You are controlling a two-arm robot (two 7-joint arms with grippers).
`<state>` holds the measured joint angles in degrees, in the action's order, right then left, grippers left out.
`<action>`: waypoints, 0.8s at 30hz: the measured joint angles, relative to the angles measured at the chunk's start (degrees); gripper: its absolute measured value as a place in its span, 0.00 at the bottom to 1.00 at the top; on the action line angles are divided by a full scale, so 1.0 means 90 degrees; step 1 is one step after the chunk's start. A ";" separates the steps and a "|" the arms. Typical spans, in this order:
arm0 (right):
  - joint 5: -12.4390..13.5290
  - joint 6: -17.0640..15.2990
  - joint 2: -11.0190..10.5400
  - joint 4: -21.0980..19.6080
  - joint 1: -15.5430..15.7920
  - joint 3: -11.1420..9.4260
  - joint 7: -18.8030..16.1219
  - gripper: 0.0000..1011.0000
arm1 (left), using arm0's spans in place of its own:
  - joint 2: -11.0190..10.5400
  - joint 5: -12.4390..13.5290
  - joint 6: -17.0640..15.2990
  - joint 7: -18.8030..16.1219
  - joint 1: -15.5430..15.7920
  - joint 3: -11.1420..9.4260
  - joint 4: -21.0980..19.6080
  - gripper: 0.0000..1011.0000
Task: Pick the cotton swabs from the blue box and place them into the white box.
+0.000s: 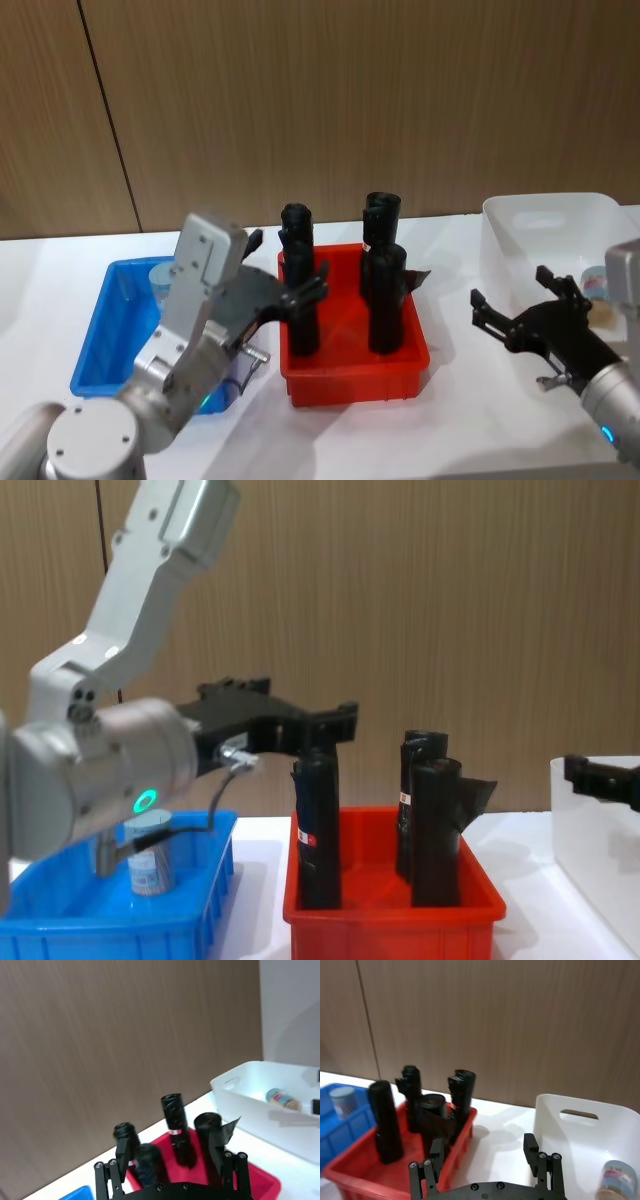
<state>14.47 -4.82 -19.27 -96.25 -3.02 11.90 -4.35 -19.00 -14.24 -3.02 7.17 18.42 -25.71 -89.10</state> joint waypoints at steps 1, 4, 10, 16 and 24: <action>0.0024 0.0032 -0.0001 -0.0057 0.0049 0.0013 0.0008 0.99 | -0.0029 0.0027 0.0023 -0.0065 -0.0046 -0.0003 -0.0040 0.99; 0.0109 0.0151 -0.0005 -0.0266 0.0205 0.0058 0.0030 0.99 | -0.0160 0.0153 0.0121 -0.0365 -0.0268 -0.0018 -0.0227 0.99; 0.0208 0.0294 -0.0010 -0.0508 0.0393 0.0112 0.0061 0.99 | -0.0291 0.0281 0.0226 -0.0657 -0.0485 -0.0035 -0.0414 0.99; 0.0220 0.0316 -0.0011 -0.0549 0.0426 0.0121 0.0065 0.99 | -0.0320 0.0309 0.0251 -0.0721 -0.0534 -0.0039 -0.0455 0.99; 0.0222 0.0319 -0.0007 -0.0555 0.0429 0.0117 0.0063 0.99 | -0.0322 0.0309 0.0252 -0.0728 -0.0538 -0.0037 -0.0456 0.99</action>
<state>16.47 -1.94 -19.33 -101.24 0.84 12.95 -3.78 -21.89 -11.46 -0.76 0.61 13.58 -26.05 -93.20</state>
